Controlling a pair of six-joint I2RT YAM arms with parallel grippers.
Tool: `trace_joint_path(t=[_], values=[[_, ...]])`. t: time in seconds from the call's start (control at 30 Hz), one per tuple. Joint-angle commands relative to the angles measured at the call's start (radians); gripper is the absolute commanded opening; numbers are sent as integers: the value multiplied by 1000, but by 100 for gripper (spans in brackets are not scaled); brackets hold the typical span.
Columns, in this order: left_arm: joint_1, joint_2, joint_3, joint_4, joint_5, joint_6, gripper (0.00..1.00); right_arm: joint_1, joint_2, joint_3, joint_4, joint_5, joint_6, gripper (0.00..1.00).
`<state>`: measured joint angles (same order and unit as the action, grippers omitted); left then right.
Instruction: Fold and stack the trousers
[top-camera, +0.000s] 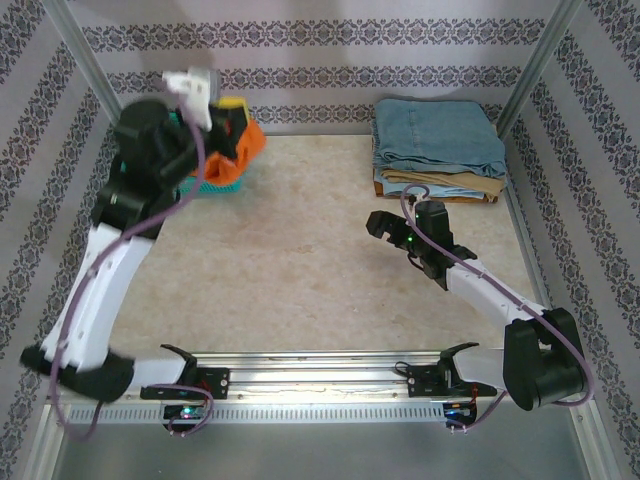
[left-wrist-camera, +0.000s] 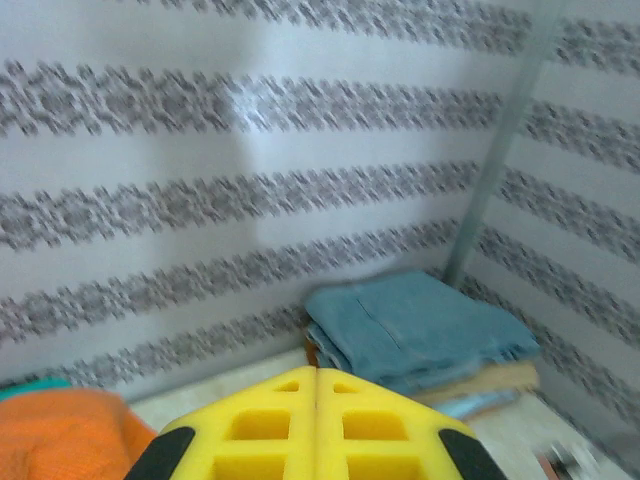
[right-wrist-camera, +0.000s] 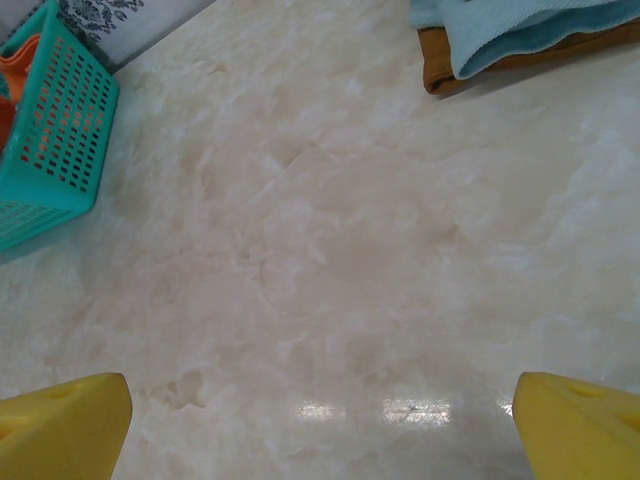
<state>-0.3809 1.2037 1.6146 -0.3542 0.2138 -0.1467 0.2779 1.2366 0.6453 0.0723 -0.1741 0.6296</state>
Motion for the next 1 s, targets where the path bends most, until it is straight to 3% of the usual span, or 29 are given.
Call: trace_joint_path(t=[0.0, 0.03, 0.17, 0.33, 0.43, 0.57, 0.67, 0.77, 0.83, 0.97], values=[[-93, -195, -368, 239, -29, -76, 6, 13, -3, -10, 32, -17, 13, 98], [-116, -263, -488, 255, -54, -117, 36, 16, 4, -9, 33, -19, 14, 98], [-150, -496, -798, 251, -30, -258, 99, 24, 16, -3, 34, -29, 15, 98], [-150, -653, -841, 60, -186, -259, 100, 29, 21, 2, 28, -26, 13, 98], [-150, -570, -763, -48, -397, -235, 100, 36, 26, 5, 27, -25, 13, 98], [-133, -326, -666, -58, -622, -218, 100, 40, 25, 7, 20, -25, 4, 98], [-26, -128, -576, -26, -597, -220, 100, 40, 21, 8, 14, -24, -4, 98], [200, 76, -445, -11, -369, -336, 100, 40, 22, 11, 4, -25, -14, 98], [265, 206, -346, -2, -353, -332, 100, 40, 24, 13, 2, -28, -16, 98], [341, 536, -11, -148, -349, -308, 100, 42, 36, 18, 1, -39, -21, 98]])
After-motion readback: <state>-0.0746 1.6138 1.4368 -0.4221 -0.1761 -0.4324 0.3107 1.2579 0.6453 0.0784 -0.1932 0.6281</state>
